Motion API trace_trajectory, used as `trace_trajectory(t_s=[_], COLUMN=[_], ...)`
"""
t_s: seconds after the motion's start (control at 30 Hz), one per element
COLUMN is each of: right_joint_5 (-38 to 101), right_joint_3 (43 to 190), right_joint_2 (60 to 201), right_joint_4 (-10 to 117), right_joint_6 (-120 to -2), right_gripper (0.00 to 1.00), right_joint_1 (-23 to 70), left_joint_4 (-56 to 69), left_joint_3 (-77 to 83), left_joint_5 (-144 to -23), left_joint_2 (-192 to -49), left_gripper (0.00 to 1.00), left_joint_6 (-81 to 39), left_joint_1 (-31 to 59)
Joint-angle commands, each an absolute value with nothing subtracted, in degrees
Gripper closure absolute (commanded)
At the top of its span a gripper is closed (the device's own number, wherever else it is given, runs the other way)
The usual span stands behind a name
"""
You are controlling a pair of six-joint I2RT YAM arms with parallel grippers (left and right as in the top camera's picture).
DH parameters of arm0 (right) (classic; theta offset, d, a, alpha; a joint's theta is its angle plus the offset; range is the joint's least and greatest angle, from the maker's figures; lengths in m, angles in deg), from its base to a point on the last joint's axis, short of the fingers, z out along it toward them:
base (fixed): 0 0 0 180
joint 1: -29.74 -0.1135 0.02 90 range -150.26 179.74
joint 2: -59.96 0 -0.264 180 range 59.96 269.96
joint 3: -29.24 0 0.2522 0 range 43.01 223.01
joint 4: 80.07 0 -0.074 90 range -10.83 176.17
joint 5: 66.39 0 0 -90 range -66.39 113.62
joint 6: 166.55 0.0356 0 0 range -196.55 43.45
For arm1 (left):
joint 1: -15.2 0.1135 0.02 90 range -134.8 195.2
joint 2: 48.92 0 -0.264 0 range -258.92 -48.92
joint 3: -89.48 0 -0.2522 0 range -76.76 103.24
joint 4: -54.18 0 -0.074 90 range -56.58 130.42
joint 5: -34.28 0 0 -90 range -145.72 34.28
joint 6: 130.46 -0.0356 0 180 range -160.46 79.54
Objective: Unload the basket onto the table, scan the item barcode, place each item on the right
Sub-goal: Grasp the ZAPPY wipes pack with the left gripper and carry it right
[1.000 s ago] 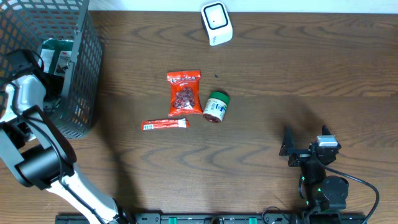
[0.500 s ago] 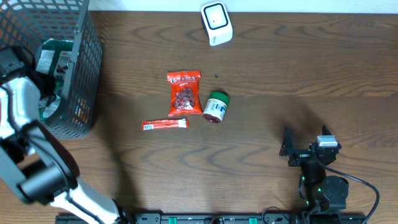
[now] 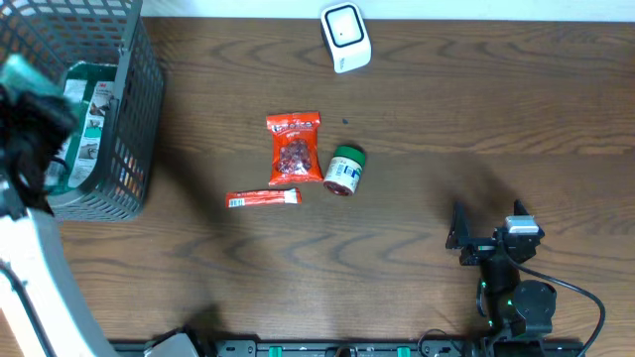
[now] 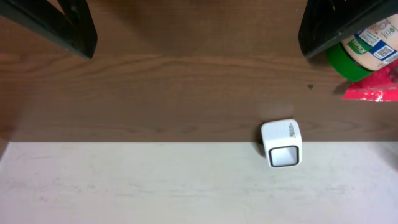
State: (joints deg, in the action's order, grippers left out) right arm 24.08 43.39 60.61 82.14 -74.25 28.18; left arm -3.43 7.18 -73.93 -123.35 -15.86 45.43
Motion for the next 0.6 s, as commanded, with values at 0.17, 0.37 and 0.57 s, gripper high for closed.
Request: trace_trajectory(t_s=[0.17,0.37,0.57], right_joint_5=[24.13,24.13,24.13], right_joint_3=[43.30,43.30,43.30], right_joint_2=[60.34,60.34,60.34], right_joint_4=[81.96,81.96,81.96], right_joint_6=[-74.49,-74.49,-74.49], right_gripper=[0.01,0.01,0.01], right_joint_1=[28.42,28.42,28.42], left_joint_4=[-12.37,-11.67,-4.96], left_joint_3=[7.68,7.68,7.68], left_joint_5=[-92.60,-92.58,-92.51], left_joint_2=[-123.16,-129.89,-138.76], left_gripper=[0.80,0.80,0.80], left_joint_6=[-26.59,-30.98,-30.78], left_joint_1=[31.42,13.46,-0.42])
